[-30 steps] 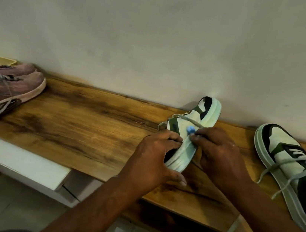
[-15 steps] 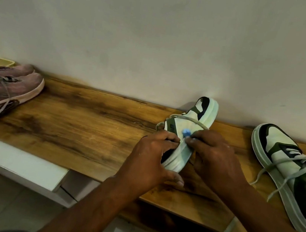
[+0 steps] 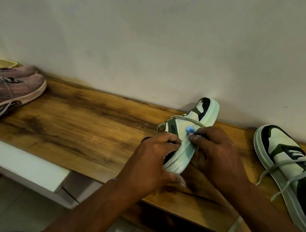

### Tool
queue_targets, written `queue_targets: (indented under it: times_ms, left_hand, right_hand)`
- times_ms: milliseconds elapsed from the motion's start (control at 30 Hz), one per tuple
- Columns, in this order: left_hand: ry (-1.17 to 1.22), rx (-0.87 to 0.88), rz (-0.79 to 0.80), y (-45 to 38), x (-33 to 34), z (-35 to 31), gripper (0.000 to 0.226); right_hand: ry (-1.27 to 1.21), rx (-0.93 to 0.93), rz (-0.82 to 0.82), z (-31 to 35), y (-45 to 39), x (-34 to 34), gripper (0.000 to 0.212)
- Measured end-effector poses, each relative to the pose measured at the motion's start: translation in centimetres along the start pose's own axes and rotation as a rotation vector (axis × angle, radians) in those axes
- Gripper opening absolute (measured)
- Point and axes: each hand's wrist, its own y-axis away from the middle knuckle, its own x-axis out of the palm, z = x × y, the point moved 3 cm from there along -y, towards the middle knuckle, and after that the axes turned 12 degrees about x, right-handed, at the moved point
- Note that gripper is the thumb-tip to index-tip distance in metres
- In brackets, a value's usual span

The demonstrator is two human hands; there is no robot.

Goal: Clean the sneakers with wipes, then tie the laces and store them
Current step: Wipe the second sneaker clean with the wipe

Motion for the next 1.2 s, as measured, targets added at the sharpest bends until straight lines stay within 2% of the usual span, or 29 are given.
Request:
queue_targets:
  times_ms: [100,200,333,567,767,900,1000,1133,1200]
  left_hand:
    - [-0.013,0.005,0.006,-0.1,0.2,-0.2,0.091]
    - [-0.038,0.022,0.023,0.0,0.5,-0.7,0.089]
    - [-0.099,0.056,0.052,-0.3,0.9,-1.4,0.087]
    - [-0.168,0.099,0.122,-0.4,2.0,-2.2,0.08]
    - [-0.173,0.079,0.078,-0.2,1.6,-1.7,0.077]
    - [-0.188,0.142,0.103,-0.2,2.3,-2.3,0.074]
    - [-0.186,0.14,0.093,-0.2,2.4,-2.1,0.072]
    - [-0.097,0.048,0.0,-0.1,1.2,-0.9,0.069]
    - [-0.055,-0.001,-0.051,0.0,0.1,-0.1,0.066]
  right_hand:
    - [-0.038,0.096,-0.084,-0.7,-0.9,0.2,0.039]
    - [-0.1,0.083,-0.121,0.4,-1.0,0.2,0.033]
    - [-0.066,-0.036,0.004,1.5,-1.1,0.3,0.04]
    - [-0.033,0.173,-0.1,-1.1,-3.1,0.0,0.046]
    - [-0.107,-0.038,0.06,1.0,-2.8,-0.2,0.043]
    - [0.068,0.086,-0.041,-1.9,-3.7,-1.0,0.048]
    - [0.019,0.154,-0.062,-1.5,-3.3,-1.2,0.047]
    - [-0.135,0.031,-0.023,1.1,-1.3,-0.4,0.034]
    - [-0.195,-0.007,0.056,2.1,0.2,0.0,0.043]
